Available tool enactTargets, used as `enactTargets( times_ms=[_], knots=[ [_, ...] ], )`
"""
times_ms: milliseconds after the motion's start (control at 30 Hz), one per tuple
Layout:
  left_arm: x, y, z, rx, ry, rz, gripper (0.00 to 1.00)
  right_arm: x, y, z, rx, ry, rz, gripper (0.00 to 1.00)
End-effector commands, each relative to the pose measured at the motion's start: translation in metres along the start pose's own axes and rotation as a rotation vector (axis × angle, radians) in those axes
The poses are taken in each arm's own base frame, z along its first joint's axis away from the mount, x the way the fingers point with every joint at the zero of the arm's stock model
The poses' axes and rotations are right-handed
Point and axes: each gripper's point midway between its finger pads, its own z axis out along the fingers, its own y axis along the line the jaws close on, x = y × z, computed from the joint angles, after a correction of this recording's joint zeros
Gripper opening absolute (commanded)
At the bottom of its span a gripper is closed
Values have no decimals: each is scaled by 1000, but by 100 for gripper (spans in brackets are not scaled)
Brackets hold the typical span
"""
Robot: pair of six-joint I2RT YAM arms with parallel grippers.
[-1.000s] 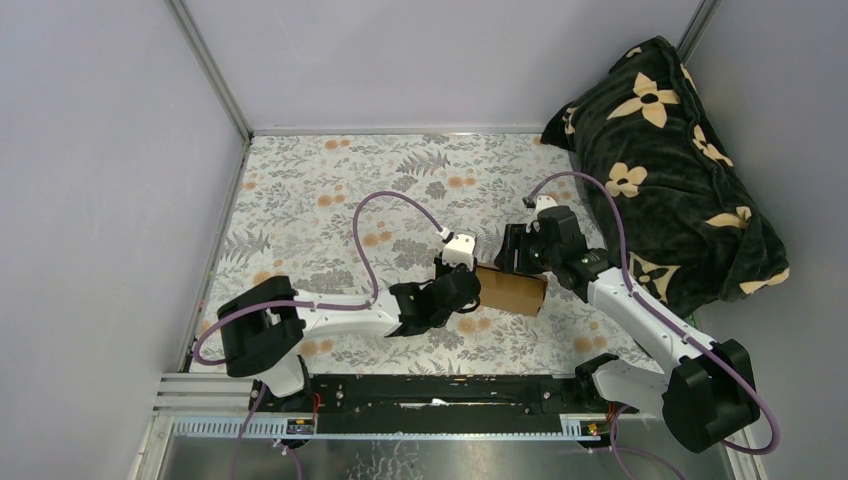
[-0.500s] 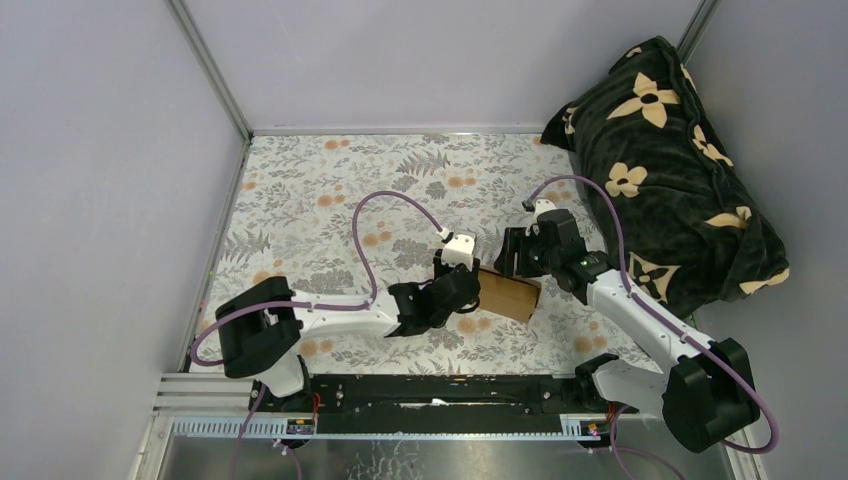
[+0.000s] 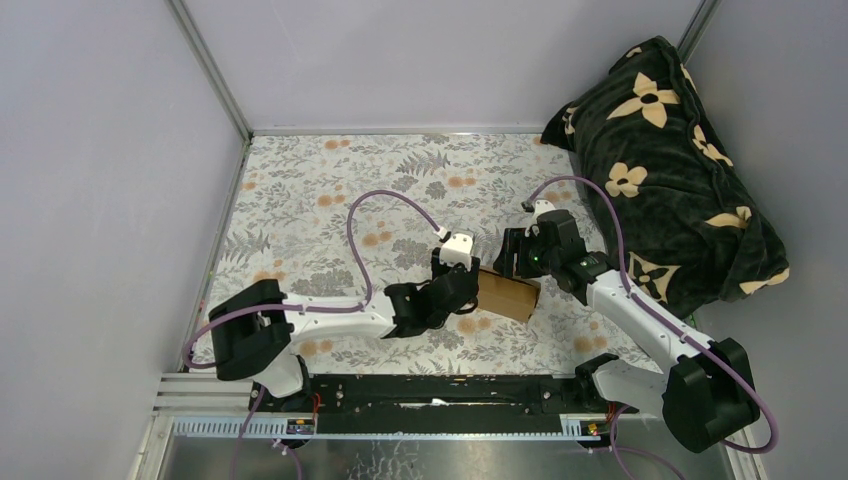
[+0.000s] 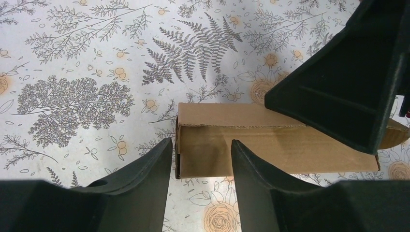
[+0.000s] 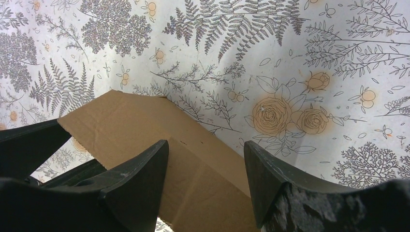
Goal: Fold the paper box
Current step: Close the paper box at the center of the board.
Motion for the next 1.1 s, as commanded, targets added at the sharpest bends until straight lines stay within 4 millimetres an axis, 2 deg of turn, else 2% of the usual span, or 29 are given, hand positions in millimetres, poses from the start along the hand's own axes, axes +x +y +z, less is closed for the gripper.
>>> enactTargets(
  times_ms=[0, 133, 300, 333, 400, 500, 567, 667, 800, 900, 1067],
  knots=[
    [-16, 6, -8, -34, -59, -12, 55, -11, 7, -3, -36, -44, -4, 66],
    [-19, 21, -21, -88, -82, -23, 55, -11, 8, -3, -38, -40, -5, 66],
    [-39, 28, -49, -87, -144, -70, 55, -10, 9, -3, -46, -42, -1, 66],
    [-42, 26, -53, -72, -150, -76, 53, -10, 9, -3, -47, -43, 0, 66],
    [-39, 24, -61, -54, -135, -65, 41, -10, 11, -4, -54, -46, -1, 66],
    [-21, 15, -70, -15, -97, -59, 22, -12, 12, -6, -57, -51, -6, 66],
    [-2, 7, -74, 8, -63, -44, 17, -14, 13, -8, -61, -55, -11, 66],
    [32, 1, -79, 3, -16, -10, 14, -14, 14, -10, -68, -61, -12, 66],
    [61, -12, -86, 17, 18, 18, 14, -12, 14, -11, -71, -57, -17, 65],
    [70, -17, -83, 9, 26, 27, 14, -12, 15, -11, -77, -57, -17, 65],
    [73, -17, -69, -14, 7, 16, 18, -10, 15, -11, -80, -54, -18, 63]
  ],
)
